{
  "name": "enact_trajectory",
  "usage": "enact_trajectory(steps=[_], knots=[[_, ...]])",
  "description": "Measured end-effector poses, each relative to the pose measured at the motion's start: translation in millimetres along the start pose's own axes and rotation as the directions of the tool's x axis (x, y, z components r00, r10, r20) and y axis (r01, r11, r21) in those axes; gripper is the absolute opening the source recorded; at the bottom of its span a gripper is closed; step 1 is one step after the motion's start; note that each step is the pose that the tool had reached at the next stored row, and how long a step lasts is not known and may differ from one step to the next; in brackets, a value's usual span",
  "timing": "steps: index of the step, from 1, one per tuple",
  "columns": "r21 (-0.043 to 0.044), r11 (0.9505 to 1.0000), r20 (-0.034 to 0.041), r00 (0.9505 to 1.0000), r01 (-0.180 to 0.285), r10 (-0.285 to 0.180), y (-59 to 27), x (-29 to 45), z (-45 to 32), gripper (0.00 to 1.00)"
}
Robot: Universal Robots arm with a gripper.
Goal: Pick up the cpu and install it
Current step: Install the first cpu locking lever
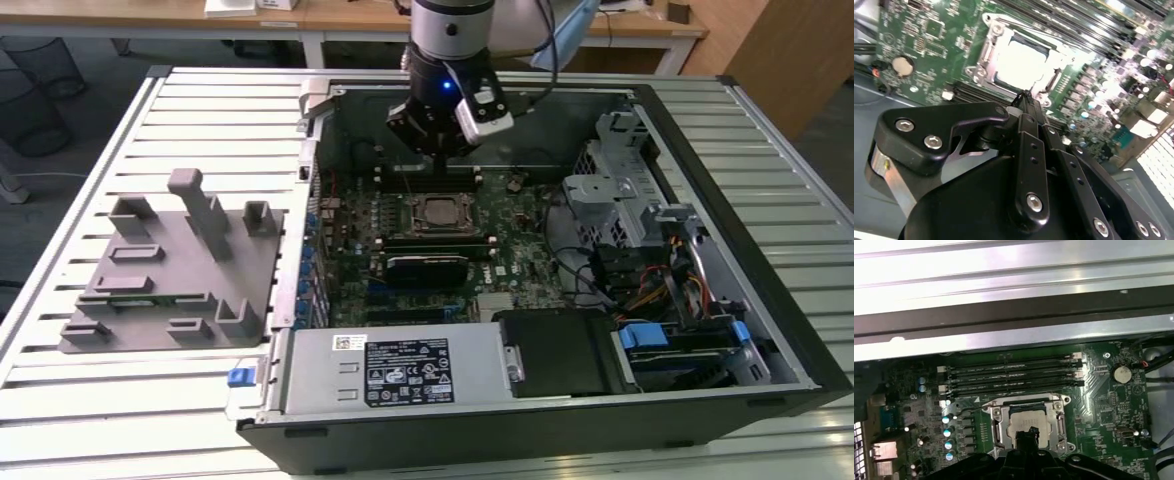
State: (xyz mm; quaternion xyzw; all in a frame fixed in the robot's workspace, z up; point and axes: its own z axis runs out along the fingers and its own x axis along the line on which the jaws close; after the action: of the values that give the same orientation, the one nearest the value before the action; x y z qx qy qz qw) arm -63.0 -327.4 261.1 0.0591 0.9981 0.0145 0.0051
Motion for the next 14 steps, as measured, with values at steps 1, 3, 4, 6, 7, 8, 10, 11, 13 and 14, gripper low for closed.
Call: enact_trajectory(steps=[1,3,4,6,7,8,10,11,13,14], knots=[[0.0001,1.0,0.0,1.0,0.0,0.0,-0.3,2.8,0.0,0.11],[0.0,1.0,0.0,1.0,0.0,0.0,-1.0,8.4,-0.1,0.11],[0.0,1.0,0.0,1.0,0.0,0.0,-1.3,10.7,-0.1,0.11],[0.0,1.0,0.0,1.0,0.0,0.0,-1.7,14.2,-0.2,0.11],[0.0001,1.0,0.0,1.0,0.0,0.0,-1.8,15.5,-0.2,0.11],[0.0001,1.0,0.0,1.0,0.0,0.0,-2.0,16.8,-0.2,0.11],[0.0,1.0,0.0001,1.0,0.0,0.0,-2.3,19.8,-0.2,0.11],[0.0,1.0,0.0001,1.0,0.001,-0.001,-2.5,21.3,-0.2,0.11],[0.0,1.0,0.0004,1.0,0.001,-0.001,-3.1,25.8,-0.3,0.11],[0.0,1.0,0.0006,1.0,0.001,-0.001,-3.4,28.4,-0.3,0.11]])
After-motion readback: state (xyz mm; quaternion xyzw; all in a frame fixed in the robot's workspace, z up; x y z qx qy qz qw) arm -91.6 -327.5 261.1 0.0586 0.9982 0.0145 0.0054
